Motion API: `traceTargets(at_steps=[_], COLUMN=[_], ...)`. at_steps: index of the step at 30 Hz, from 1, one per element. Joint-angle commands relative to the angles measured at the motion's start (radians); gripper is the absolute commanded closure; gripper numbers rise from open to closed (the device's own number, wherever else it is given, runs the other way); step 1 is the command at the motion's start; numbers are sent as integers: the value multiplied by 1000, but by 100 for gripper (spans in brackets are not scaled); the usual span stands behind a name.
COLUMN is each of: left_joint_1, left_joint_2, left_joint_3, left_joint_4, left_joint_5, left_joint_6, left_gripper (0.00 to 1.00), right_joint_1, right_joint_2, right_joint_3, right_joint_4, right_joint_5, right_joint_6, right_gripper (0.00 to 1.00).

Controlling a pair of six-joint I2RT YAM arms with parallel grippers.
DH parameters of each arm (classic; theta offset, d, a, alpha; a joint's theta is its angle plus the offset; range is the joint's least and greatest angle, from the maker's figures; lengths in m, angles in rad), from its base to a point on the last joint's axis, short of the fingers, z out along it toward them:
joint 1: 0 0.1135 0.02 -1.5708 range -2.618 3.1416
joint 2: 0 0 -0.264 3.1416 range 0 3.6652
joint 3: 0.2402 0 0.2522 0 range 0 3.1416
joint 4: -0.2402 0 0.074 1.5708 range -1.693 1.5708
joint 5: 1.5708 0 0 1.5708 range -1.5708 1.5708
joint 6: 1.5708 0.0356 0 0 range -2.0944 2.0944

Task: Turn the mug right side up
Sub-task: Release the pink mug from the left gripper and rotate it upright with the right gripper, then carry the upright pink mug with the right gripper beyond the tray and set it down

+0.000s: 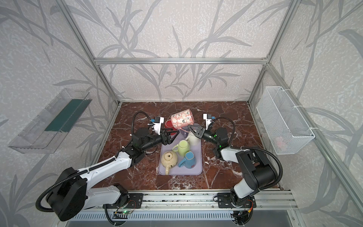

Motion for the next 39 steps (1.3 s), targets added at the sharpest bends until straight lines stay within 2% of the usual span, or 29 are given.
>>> traceTargets(at_steps=[1, 7, 11, 15, 21, 26, 30, 31, 32, 39], left_joint_1=[6, 8, 8, 8, 8, 7, 8, 7, 8, 16], left_joint_2=[-40, -92, -125, -152, -170, -183, -166, -160, -154, -120], left_joint_3=[8, 48, 68, 91, 153, 206, 284, 302, 319, 399], left_joint_4=[-49, -209, -292, -390, -565, -693, -841, -868, -893, -984], left_joint_5=[-39, -89, -110, -142, -219, -284, -378, -395, -413, -481], left_joint_6=[31, 89, 118, 148, 183, 218, 267, 274, 280, 294], left_gripper=[22, 22, 22, 22, 22, 21, 17, 12, 2, 1], right_joint_1=[-17, -52, -60, -60, -61, -71, -78, -77, -78, -85], right_joint_2=[-44, -38, -59, -147, -312, -366, -374, -370, -363, -293], right_joint_3=[8, 7, 12, 28, 114, 211, 288, 308, 328, 413], right_joint_4=[130, 124, 42, -198, -700, -983, -1148, -1184, -1214, -1300], right_joint_5=[20, 29, 41, 90, 230, 323, 424, 454, 488, 669], right_joint_6=[-2, 28, -4, -123, -355, -512, -615, -639, -662, -776], right_gripper=[100, 100, 100, 100, 100, 100, 100, 100, 100, 100])
